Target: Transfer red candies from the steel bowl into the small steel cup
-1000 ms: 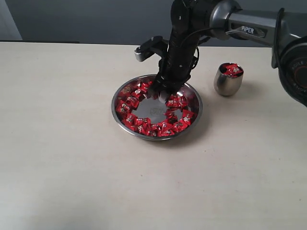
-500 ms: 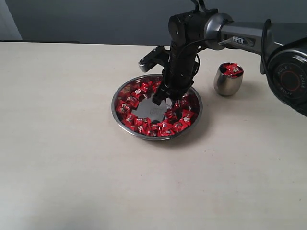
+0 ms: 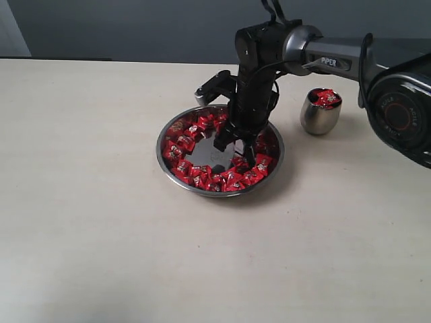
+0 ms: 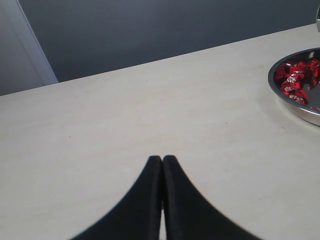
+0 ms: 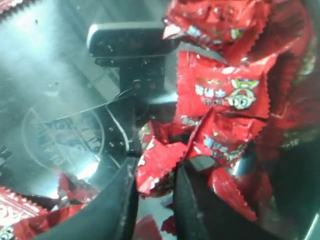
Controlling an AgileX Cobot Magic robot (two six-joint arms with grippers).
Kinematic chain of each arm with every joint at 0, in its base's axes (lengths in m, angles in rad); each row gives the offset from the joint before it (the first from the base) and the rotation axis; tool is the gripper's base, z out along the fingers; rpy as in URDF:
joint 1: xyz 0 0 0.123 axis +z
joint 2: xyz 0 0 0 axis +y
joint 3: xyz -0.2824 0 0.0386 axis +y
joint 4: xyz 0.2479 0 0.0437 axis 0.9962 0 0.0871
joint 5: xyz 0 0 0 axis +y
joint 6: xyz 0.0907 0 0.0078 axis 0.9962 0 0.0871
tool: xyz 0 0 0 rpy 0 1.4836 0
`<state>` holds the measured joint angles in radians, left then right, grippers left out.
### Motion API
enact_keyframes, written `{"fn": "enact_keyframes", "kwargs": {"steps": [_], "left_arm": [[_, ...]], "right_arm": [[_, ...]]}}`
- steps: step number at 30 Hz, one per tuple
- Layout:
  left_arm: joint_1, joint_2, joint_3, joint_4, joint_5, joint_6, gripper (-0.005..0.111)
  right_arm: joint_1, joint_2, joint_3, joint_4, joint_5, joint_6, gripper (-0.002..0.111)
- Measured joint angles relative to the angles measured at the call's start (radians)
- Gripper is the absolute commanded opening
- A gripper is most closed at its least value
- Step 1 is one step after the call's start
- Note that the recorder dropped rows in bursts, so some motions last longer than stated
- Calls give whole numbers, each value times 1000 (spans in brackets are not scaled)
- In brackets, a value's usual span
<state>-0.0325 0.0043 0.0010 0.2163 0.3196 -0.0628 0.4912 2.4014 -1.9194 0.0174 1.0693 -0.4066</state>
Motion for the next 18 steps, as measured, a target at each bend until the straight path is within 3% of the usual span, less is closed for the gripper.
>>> {"fn": "enact_keyframes", "kwargs": {"steps": [18], "left_arm": [[0, 0, 0, 0, 0, 0, 0]], "right_arm": [[0, -112, -35, 132, -55, 3, -1]]}}
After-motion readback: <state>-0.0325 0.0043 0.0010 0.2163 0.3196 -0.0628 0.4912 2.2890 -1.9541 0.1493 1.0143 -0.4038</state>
